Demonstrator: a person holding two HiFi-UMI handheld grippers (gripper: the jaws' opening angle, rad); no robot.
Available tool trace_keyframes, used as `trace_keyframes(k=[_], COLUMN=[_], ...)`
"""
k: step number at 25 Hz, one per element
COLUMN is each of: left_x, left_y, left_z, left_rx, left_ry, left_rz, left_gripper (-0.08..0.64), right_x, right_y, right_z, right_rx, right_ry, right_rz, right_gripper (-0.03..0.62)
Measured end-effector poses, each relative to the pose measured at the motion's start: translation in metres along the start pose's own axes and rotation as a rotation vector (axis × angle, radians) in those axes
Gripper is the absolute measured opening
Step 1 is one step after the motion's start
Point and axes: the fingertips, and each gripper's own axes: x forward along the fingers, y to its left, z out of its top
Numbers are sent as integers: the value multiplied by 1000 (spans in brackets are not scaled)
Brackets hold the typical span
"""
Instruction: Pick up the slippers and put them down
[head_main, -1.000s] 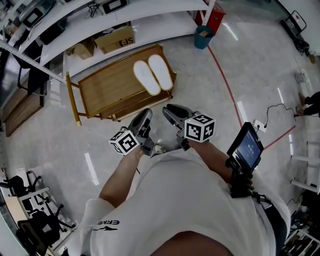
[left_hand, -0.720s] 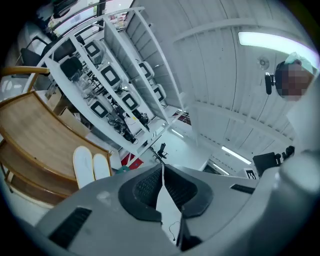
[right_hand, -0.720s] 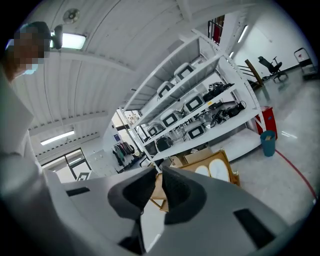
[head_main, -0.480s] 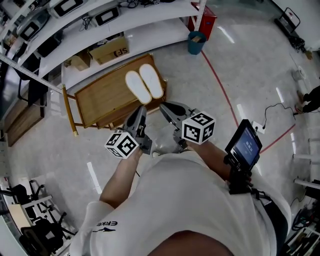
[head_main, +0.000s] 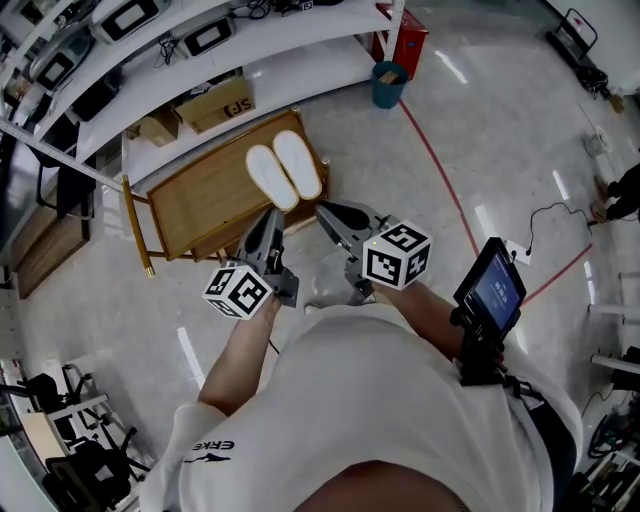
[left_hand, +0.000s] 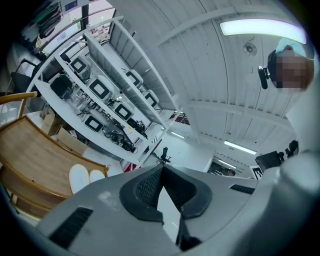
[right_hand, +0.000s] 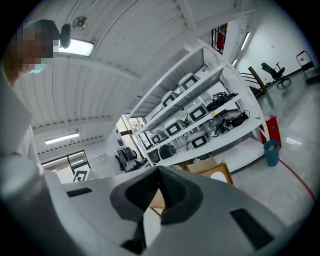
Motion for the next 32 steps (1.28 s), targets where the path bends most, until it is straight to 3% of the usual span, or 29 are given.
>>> trace_keyframes(k=[32], left_x=[8], left_y=[9], left_z=[-4], left_rx=[-9], left_ry=[31], left_rz=[9], left_gripper=[5], right_x=[9], right_y=[-8], right_z=[-3], right_rx=[10], right_ry=[15], right_rz=[7], right_gripper=[6])
